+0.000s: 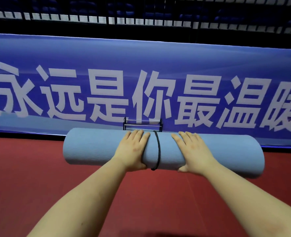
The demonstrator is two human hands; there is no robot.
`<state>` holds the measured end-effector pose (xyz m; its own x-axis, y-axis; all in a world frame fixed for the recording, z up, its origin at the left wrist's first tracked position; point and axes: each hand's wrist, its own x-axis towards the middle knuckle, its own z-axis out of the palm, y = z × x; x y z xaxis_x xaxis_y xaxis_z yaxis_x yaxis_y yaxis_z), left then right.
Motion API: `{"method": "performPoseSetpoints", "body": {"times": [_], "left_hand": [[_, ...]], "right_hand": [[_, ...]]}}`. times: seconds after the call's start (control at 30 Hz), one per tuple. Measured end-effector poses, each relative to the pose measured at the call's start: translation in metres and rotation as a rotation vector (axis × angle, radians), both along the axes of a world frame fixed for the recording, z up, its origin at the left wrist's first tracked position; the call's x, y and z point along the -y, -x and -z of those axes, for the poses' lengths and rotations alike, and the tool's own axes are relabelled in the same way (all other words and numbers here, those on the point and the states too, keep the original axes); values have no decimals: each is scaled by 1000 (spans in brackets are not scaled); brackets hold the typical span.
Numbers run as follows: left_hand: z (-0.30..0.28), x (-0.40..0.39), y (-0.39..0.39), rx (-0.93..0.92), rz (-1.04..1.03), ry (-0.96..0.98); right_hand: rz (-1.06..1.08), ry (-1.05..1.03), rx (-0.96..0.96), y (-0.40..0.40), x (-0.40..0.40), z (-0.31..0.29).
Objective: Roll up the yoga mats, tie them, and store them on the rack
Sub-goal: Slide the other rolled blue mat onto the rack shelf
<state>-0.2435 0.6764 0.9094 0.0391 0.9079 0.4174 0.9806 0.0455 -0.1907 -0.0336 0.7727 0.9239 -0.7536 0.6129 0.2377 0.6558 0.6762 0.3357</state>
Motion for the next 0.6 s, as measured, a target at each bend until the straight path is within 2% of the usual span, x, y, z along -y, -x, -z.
{"method": "performPoseSetpoints", "body": {"times": [0.13, 0.27, 0.4, 0.6], "left_hand": [[7, -108, 36, 48, 25, 23], [2, -219, 56, 57, 64, 29], [4, -319, 56, 40, 114, 56], [26, -458, 39, 5, 84, 107]], "right_hand": [[44, 29, 49, 36, -100, 0], [93, 64, 5, 50, -206, 2], [112, 64, -2, 46, -293, 7], [128, 81, 4, 28, -431, 30]]}}
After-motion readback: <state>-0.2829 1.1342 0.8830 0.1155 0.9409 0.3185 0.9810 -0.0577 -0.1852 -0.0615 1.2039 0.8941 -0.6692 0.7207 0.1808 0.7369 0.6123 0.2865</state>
